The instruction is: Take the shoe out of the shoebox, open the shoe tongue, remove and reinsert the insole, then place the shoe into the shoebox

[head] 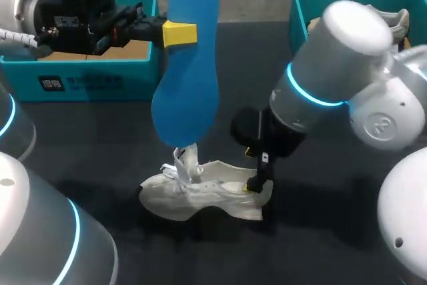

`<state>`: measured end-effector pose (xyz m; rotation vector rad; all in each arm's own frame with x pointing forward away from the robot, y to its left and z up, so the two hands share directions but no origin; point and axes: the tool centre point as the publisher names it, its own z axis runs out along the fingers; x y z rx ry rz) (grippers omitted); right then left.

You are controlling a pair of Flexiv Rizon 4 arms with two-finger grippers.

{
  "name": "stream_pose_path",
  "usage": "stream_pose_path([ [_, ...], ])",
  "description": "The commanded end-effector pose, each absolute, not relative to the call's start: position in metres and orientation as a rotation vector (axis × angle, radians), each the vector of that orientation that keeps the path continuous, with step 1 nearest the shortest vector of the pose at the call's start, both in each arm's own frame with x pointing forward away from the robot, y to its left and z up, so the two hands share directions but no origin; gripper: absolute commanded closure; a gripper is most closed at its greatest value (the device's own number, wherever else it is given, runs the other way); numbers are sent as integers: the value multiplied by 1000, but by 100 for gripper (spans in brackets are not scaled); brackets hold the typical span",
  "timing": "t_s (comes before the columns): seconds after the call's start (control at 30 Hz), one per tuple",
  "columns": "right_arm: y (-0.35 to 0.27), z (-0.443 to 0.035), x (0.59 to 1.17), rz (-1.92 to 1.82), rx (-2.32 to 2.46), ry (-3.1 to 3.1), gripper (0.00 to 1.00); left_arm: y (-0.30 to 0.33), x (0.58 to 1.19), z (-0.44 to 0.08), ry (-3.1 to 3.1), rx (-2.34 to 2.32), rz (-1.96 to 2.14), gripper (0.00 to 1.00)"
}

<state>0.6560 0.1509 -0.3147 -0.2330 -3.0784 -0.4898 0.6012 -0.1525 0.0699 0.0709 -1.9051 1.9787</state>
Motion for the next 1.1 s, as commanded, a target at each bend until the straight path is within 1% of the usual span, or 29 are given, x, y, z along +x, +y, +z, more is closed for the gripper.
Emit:
stream_pose_path([
  [0.03, 153, -312, 655, 3, -221, -3106, 0, -153, 601, 70, -1907, 71, 1976, 100],
  [0.47, 150, -316, 662, -51, -189, -3128, 0, -153, 601, 70, -1907, 71, 1976, 100],
  [1.1, 154, -313, 674, -31, -155, -3136, 0, -153, 601, 70, -1907, 71, 1976, 100],
])
